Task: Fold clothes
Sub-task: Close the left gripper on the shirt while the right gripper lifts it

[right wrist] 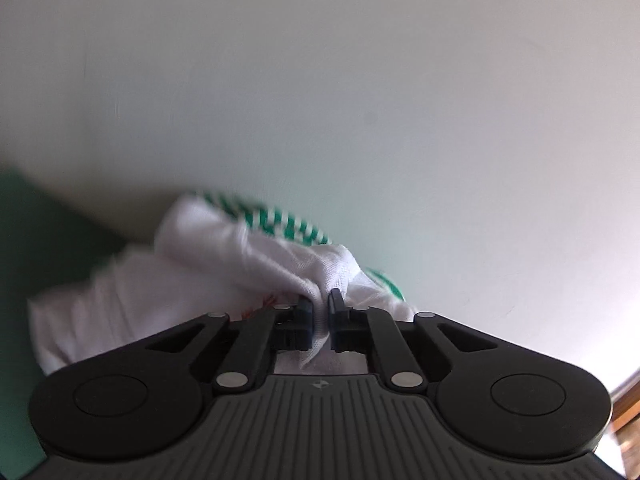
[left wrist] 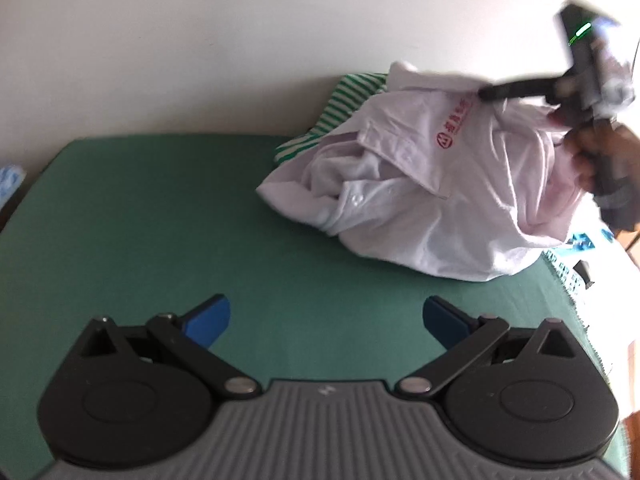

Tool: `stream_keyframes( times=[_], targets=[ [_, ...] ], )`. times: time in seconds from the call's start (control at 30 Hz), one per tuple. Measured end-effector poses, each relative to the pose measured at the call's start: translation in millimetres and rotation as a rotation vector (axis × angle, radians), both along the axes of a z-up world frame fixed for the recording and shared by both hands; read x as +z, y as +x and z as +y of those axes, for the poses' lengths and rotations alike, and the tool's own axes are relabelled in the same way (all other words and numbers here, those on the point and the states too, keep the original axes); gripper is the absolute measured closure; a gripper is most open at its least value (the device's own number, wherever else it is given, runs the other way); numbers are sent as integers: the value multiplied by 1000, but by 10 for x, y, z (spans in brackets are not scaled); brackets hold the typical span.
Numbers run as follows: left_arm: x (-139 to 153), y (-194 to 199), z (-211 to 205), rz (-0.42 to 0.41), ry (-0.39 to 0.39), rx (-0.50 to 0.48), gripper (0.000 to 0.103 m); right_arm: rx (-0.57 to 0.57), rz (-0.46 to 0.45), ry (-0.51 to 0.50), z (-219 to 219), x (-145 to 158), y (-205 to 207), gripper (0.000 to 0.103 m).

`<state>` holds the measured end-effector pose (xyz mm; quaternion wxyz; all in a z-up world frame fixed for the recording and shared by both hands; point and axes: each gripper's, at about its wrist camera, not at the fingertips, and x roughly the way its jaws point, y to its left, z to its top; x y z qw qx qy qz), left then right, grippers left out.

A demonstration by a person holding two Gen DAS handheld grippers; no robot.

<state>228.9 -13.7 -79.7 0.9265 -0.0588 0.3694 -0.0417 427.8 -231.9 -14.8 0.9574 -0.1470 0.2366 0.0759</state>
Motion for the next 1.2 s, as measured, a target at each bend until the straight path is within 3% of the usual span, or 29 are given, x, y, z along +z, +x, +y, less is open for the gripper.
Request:
stream_keyframes(
  times=[0.07,0.23,0.33,0.43,0.5,0.53,0.57,0.6,0.63,0.7,0.8,0.9,1.2],
  targets=[
    [-96,232,20,-5,-13,0,1,7,-31,45,-105,158,-194,99],
    [-374,773,111,8,-176,-9,1,30,-89,129,-346,522,-699,99],
    [-509,1060,48,41,-251,-44,1,23,-79,156,-447,618,-839,98],
    [-592,1270,-99,52,-235,-52,1,10,-76,166,-514,636,-946,98],
    [-616,1355,-185,44,-215,-63,8,2,-79,157,-535,631,-1018,98],
    [-620,1384,-222,36,-203,-66,23,-2,-80,147,-534,615,-1046,98],
    [-613,1396,-254,27,-184,-60,49,-6,-81,138,-534,599,-1074,98],
    [-605,1404,-275,20,-172,-58,67,-12,-83,140,-544,593,-1103,98],
    [-595,1400,-266,20,-180,-66,93,-18,-85,142,-554,588,-1131,98],
    [-540,1346,-223,-2,-196,-72,100,-31,-89,147,-574,576,-1189,98],
    [-267,1098,-160,-109,-149,-76,102,-42,-103,179,-611,604,-1295,98],
    [129,844,-48,-224,-174,-108,102,-53,-123,225,-653,711,-1430,98],
    [1557,19,221,-568,-152,-181,101,-29,-266,407,-886,1475,-2113,98]
  ],
)
